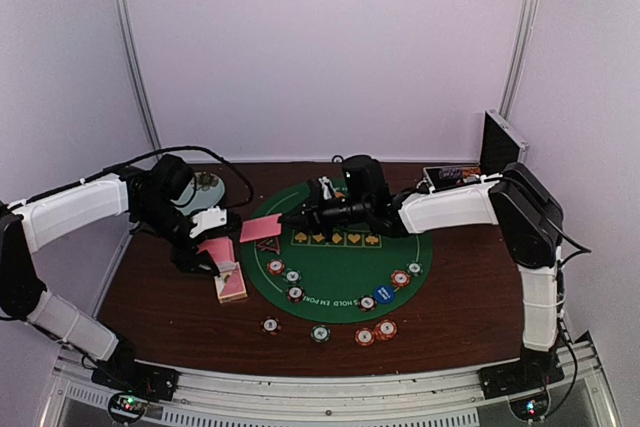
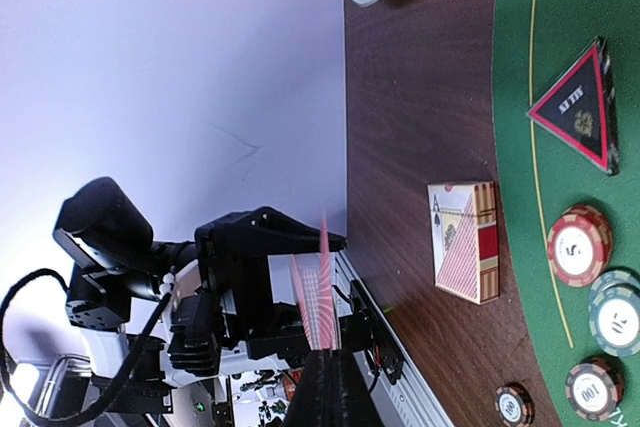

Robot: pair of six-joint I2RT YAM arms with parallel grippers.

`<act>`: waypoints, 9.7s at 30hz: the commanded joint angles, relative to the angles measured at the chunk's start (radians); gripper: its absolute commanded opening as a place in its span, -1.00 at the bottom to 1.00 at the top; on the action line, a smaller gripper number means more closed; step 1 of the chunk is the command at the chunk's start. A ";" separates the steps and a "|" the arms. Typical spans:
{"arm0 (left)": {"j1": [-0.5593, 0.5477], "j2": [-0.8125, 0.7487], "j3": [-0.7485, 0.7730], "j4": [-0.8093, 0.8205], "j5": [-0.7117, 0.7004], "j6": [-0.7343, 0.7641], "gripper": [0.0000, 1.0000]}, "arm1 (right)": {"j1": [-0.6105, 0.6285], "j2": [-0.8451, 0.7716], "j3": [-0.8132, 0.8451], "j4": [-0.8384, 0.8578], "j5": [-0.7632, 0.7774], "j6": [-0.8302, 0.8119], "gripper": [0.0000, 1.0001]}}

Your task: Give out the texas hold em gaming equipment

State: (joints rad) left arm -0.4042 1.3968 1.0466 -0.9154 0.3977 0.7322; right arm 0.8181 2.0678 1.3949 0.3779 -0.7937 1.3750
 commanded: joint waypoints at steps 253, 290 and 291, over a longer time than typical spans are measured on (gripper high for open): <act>-0.039 0.030 0.158 -0.076 0.101 -0.125 -1.00 | -0.220 -0.121 0.109 -0.483 0.181 -0.532 0.63; -0.041 0.079 0.229 -0.070 0.141 -0.165 -1.00 | 0.153 0.076 0.125 0.110 0.082 -0.136 0.66; -0.041 0.078 0.228 -0.069 0.139 -0.166 -1.00 | 0.153 0.079 0.125 0.114 0.081 -0.132 0.65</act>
State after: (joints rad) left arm -0.4408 1.4784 1.2552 -1.0000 0.5129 0.5694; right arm 0.9604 2.1288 1.4899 0.4343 -0.6998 1.2175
